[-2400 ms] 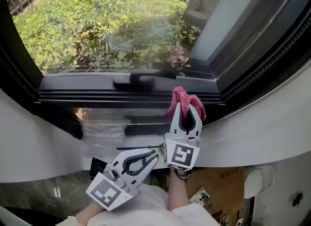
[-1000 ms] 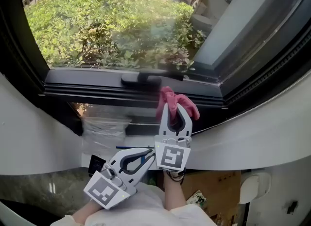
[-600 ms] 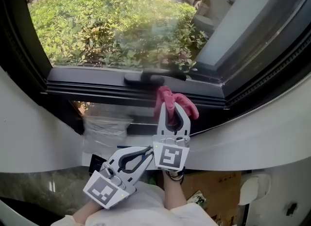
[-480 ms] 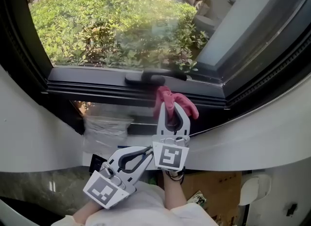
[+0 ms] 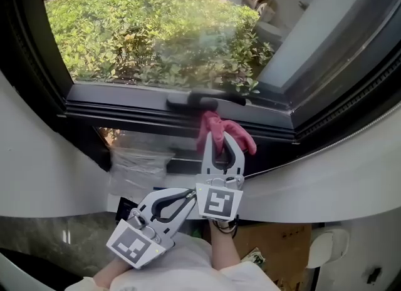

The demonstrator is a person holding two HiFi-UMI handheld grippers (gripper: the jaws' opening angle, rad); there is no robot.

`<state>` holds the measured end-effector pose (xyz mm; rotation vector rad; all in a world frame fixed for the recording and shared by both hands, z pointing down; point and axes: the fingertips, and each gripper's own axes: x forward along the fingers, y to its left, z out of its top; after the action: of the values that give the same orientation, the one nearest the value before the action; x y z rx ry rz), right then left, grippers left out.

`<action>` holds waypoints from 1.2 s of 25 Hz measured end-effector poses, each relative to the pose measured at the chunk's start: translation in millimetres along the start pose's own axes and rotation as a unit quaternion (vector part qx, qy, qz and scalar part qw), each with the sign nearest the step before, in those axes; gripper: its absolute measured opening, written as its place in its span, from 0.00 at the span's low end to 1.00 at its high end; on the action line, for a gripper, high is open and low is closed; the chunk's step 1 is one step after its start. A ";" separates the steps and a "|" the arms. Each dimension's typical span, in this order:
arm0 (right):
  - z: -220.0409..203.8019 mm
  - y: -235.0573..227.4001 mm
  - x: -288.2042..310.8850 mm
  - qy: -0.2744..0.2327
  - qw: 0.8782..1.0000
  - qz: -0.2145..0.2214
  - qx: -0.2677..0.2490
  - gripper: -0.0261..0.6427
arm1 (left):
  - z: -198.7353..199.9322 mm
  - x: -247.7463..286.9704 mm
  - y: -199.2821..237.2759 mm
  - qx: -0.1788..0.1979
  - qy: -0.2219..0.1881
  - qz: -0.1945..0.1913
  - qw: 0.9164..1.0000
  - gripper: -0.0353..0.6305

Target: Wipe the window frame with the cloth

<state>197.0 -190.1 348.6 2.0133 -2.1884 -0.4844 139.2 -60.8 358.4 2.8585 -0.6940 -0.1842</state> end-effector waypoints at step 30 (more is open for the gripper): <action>11.0 33.4 8.8 -0.017 0.999 0.049 0.002 0.12 | 0.3 -14.9 18.0 0.011 -0.004 0.051 0.999 0.12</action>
<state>161.2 -195.3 347.9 1.9040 -2.2969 -0.5061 118.1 -69.6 363.1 2.8360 -0.8452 -0.1735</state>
